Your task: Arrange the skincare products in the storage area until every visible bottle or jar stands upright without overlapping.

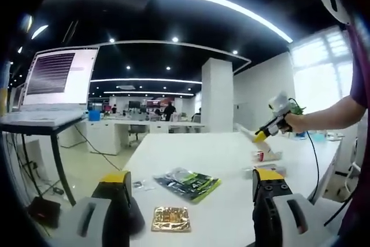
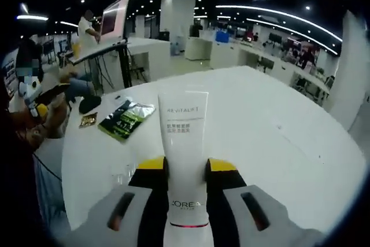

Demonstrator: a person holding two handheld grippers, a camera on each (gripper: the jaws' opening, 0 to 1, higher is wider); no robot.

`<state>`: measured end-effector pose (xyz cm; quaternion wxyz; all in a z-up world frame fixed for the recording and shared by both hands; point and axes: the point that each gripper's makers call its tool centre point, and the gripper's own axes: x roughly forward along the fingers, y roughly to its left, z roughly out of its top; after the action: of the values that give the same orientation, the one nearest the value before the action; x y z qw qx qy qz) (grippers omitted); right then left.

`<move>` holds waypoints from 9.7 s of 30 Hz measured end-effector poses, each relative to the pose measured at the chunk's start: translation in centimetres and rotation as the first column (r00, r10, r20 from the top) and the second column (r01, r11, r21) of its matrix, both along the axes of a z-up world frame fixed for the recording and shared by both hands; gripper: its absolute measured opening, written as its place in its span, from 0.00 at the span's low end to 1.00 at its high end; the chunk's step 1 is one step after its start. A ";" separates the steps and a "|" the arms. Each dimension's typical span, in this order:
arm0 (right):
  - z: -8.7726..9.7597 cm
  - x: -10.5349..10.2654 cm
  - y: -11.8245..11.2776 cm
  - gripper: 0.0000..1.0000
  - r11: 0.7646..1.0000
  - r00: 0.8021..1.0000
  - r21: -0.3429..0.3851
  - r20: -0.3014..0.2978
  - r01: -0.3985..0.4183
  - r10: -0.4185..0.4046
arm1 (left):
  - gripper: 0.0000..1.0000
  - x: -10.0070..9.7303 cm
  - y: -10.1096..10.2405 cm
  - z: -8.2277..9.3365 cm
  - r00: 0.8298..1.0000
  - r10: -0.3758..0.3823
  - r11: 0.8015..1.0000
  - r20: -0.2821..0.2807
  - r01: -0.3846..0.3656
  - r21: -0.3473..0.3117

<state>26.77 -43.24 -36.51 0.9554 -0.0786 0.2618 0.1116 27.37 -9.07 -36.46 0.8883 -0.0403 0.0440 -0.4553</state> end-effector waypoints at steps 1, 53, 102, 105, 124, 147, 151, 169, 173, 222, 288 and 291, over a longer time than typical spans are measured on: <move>0.2 0.2 0.1 0.22 1.000 1.000 0.006 0.016 0.007 -0.007 | 0.88 0.1 0.0 -0.1 1.000 0.001 1.000 -0.003 -0.001 -0.001; 0.7 2.9 19.8 0.24 0.919 0.946 0.383 0.321 -0.090 -0.041 | 0.72 -1.2 -8.8 -2.0 0.974 -0.139 0.990 -0.179 0.132 -0.049; 0.0 -1.4 26.0 0.27 0.932 0.908 0.211 0.366 -0.296 0.205 | 0.20 -2.8 -9.3 -3.4 0.932 -0.361 0.932 0.028 0.361 -0.024; -0.3 -1.6 26.0 0.27 0.929 0.906 0.210 0.365 -0.305 0.215 | 0.19 -3.0 -9.1 -3.6 0.925 -0.378 0.925 0.028 0.379 -0.024; 0.1 -2.6 26.2 0.25 0.836 0.857 0.257 0.331 -0.484 0.395 | 0.19 -5.0 -9.5 -3.7 0.725 -0.688 0.725 -0.008 0.688 0.007; -0.3 -3.2 26.0 0.15 0.881 0.862 0.170 0.353 -0.442 0.365 | 0.30 -4.5 -10.0 -3.9 0.825 -0.565 0.823 -0.022 0.565 0.061; -0.3 -3.1 26.2 0.15 0.873 0.854 0.161 0.350 -0.460 0.385 | 0.30 -4.4 -10.1 -4.0 0.830 -0.557 0.828 -0.030 0.557 0.059; 2.5 -1.4 23.3 0.09 0.806 0.802 0.196 0.375 -0.559 0.465 | 0.36 -3.6 -9.3 -2.3 0.864 -0.503 0.864 -0.001 0.503 0.039; 4.1 -0.7 21.5 0.09 0.799 0.784 0.173 0.392 -0.576 0.481 | 0.36 -3.4 -8.8 -2.4 0.872 -0.490 0.871 -0.004 0.490 0.040; 1.8 10.6 -0.8 0.09 0.882 0.843 0.115 0.372 -0.458 0.389 | 0.36 -1.9 -7.4 -4.0 0.909 -0.414 0.906 -0.044 0.416 0.077; -1.3 11.1 -1.6 0.15 0.801 0.796 0.127 0.278 -0.585 0.537 | 0.36 -2.4 -7.9 -5.1 0.908 -0.414 0.901 -0.062 0.419 0.114; -1.3 11.4 -1.9 0.14 0.797 0.792 0.120 0.271 -0.591 0.547 | 0.36 -2.4 -7.8 -5.2 0.910 -0.410 0.903 -0.063 0.415 0.114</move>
<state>38.15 -45.19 -37.84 0.9028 -0.0703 0.1049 0.4111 25.00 -16.91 -41.61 0.7716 0.0172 0.0964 -0.6285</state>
